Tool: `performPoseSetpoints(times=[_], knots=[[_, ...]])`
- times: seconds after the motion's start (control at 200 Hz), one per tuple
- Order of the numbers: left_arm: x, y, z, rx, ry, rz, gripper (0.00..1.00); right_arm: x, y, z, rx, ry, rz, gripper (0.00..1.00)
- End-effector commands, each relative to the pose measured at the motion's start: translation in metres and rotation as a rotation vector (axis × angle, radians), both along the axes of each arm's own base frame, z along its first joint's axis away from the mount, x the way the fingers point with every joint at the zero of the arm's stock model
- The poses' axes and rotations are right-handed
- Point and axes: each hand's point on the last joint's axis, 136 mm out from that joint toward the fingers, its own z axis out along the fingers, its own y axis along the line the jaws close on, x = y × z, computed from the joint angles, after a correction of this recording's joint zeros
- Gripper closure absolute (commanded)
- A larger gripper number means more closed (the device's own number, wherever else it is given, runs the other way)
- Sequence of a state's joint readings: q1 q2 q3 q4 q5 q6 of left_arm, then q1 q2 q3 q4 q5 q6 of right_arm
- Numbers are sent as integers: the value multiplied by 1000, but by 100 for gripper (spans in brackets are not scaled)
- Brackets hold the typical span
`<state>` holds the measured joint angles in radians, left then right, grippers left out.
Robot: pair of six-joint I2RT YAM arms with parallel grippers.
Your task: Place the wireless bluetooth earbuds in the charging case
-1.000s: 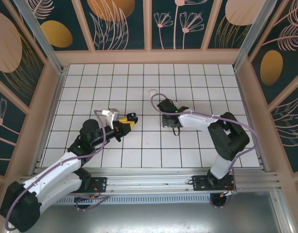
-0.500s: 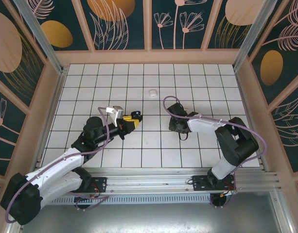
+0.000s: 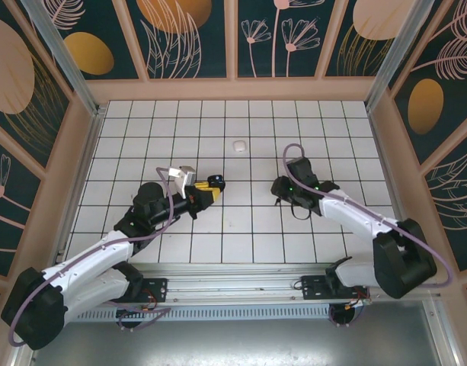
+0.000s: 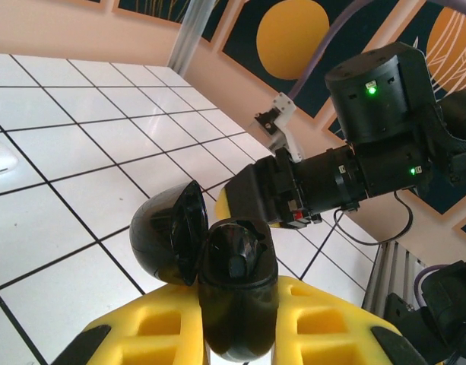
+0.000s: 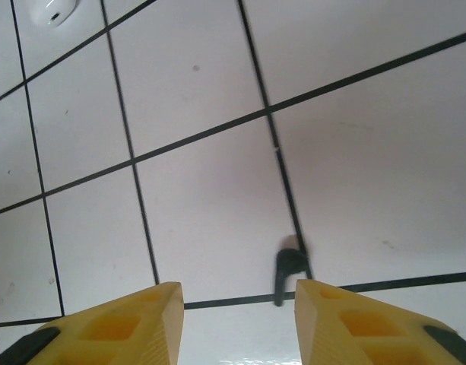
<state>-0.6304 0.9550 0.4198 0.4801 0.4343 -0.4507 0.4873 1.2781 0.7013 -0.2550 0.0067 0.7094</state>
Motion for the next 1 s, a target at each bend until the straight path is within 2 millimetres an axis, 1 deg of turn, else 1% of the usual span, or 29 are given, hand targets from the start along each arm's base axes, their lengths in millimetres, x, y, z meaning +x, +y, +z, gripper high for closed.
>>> performPoseSetpoints(times=[0.0,0.135,0.25,0.515,0.636,0.836,0.996], knots=[[0,-8,26,-60,-53,-20,100,-8,-8,-10,56,-3,23,60],[-2,-15,22,-65,-33,-47,100,-17,-19,-30,76,8,28,64],[-2,-19,20,-66,-26,-56,100,-20,-19,-39,107,9,36,64],[2,-26,18,-58,-20,-65,100,-11,-5,-40,162,-5,77,63],[2,-27,17,-56,-16,-69,100,-7,-1,-45,170,11,85,66],[2,-27,15,-47,-17,-67,100,-4,7,-49,183,25,103,66],[2,-27,12,-38,-13,-67,100,-2,10,-50,176,29,109,66]])
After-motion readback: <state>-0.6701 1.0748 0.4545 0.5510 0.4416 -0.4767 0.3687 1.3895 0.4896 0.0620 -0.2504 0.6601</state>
